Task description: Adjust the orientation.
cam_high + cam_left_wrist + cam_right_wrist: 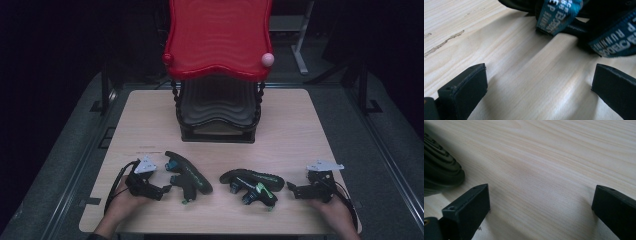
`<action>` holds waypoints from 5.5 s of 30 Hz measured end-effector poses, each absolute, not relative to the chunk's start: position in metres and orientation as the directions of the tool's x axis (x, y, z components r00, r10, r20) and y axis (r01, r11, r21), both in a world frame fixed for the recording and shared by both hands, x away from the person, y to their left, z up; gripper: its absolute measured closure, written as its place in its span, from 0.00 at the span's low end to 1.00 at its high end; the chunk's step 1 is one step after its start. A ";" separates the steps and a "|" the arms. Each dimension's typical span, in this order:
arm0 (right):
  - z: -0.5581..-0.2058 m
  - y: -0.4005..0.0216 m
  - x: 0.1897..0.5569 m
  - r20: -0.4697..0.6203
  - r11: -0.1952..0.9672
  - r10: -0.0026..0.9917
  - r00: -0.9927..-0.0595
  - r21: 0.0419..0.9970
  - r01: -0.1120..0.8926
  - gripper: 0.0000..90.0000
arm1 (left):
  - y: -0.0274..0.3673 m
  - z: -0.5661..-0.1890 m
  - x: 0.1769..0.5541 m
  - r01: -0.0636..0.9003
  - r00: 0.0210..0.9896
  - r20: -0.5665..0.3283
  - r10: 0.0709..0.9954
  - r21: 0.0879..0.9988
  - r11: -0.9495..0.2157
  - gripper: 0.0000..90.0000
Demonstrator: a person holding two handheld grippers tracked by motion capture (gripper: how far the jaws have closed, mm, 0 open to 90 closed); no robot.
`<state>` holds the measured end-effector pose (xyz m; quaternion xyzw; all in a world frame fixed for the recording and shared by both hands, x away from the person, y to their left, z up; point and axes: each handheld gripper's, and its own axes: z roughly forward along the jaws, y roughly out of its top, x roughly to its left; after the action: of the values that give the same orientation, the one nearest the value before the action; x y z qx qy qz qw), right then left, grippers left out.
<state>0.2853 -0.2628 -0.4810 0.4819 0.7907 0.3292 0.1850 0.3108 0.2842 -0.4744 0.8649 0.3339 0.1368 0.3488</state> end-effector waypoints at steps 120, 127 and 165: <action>-0.481 -0.269 0.284 0.026 0.322 0.881 -0.473 0.699 0.638 0.01 | 0.196 -0.411 0.347 0.285 0.880 -0.091 0.465 0.886 -0.366 0.54; -0.481 -0.270 0.283 0.025 0.324 0.879 -0.475 0.700 0.637 0.01 | 0.187 -0.410 0.336 0.316 0.915 -0.194 0.354 0.890 -0.329 0.59; -0.481 -0.270 0.283 0.025 0.327 0.878 -0.478 0.698 0.637 0.01 | 0.230 -0.411 0.272 0.280 0.951 -0.191 0.242 0.863 -0.420 0.94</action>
<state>0.2828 -0.2705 -0.4810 0.4770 0.7938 0.3302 0.1826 0.2723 0.2303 -0.4109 0.8425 0.1548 -0.0187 0.5155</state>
